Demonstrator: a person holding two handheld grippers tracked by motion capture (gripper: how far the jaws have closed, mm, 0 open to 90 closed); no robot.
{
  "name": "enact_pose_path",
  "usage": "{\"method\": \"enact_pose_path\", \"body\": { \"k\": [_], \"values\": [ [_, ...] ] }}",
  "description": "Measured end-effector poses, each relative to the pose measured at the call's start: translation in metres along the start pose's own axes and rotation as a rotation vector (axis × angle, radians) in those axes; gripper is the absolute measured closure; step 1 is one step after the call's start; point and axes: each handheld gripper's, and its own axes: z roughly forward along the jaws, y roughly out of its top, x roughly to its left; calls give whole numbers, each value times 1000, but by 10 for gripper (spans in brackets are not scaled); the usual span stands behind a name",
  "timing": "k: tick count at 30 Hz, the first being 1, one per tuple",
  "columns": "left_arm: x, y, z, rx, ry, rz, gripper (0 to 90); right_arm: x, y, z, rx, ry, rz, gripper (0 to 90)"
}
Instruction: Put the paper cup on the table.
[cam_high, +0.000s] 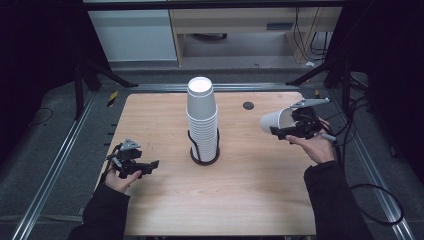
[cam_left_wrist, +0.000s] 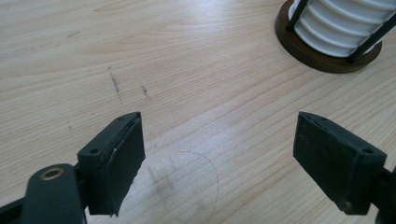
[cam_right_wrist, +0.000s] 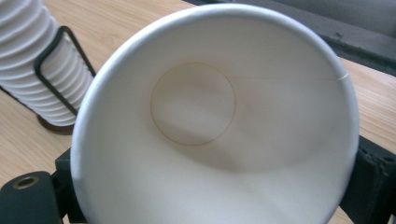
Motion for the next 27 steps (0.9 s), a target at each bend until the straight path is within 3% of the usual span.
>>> {"method": "enact_pose_path", "body": {
  "k": [4, 11, 17, 23, 27],
  "values": [
    [1, -2, 2, 13, 3, -6, 162, -5, 6, 3, 52, -44, 11, 92],
    [2, -3, 3, 20, 7, -7, 162, -14, 7, 9, 107, -72, 19, 91],
    [3, -3, 3, 21, 9, -7, 165, -25, 2, 17, 175, -100, 30, 92],
    [5, -3, 3, 22, 18, -13, 166, -38, -6, 27, 275, -157, 28, 92],
    [6, -3, 3, 21, 21, -16, 166, -42, -10, 31, 305, -167, 34, 92]
  ]
}}
